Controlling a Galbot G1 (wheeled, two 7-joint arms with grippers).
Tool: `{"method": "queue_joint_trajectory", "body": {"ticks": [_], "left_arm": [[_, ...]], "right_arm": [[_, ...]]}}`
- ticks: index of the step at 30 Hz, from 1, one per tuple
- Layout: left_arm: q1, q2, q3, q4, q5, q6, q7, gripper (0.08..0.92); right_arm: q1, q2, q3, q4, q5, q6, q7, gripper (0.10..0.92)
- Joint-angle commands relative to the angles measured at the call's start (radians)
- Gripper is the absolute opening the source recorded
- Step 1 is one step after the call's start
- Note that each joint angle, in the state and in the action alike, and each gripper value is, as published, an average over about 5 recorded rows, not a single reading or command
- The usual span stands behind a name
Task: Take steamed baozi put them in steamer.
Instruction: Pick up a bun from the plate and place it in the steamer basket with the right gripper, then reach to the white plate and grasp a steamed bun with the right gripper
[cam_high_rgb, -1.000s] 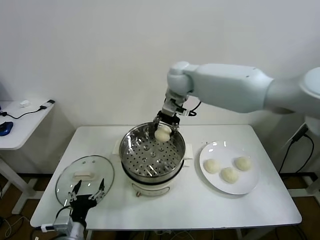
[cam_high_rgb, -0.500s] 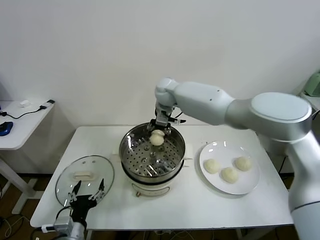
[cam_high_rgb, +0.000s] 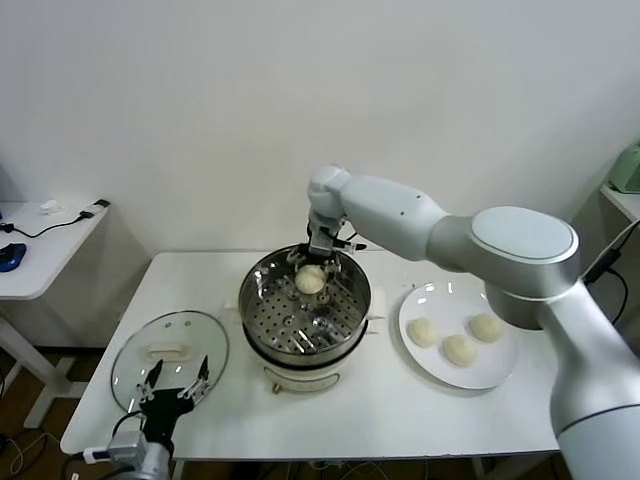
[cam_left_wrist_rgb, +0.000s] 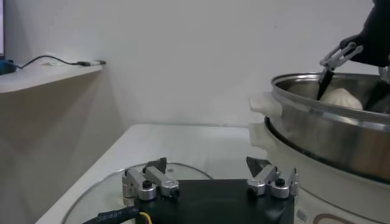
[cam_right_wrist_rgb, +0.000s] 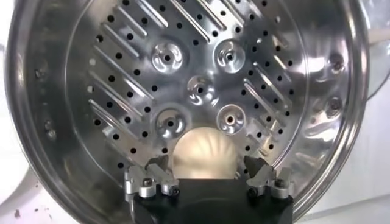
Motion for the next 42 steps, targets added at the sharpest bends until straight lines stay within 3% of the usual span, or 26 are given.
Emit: {"method": "queue_joint_trajectory", "body": {"ticks": [1,5,13,18,25,42], "left_arm": [[-0.004,0.000,0.007,0.001,0.004,0.004,0.003,0.823],[-0.012,0.000,0.009,0.006,0.004,0.006,0.004,0.823],[-0.025,0.001,0.006,0.011,0.000,0.010,0.003,0.823],[-0.024,-0.008,0.004,0.013,0.000,0.009,0.002,0.823],[-0.012,-0.018,0.000,0.014,0.003,0.002,-0.002,0.823],[-0.008,-0.034,0.004,0.019,0.009,-0.004,-0.003,0.823]], "right_arm": [[0.269,-0.216,-0.155,0.200,0.478,-0.149,-0.140,0.823],[0.424,-0.428,-0.369,0.373,0.652,-0.388,-0.129,0.823],[0.461,-0.735,-0.595,0.657,0.658,-0.800,0.053,0.823],[0.357,-0.793,-0.591,0.762,0.687,-0.980,0.186,0.823],[0.144,-0.771,-0.459,0.677,0.601,-1.093,0.264,0.823],[-0.192,-0.613,-0.141,0.395,0.520,-1.090,0.277,0.823]]}}
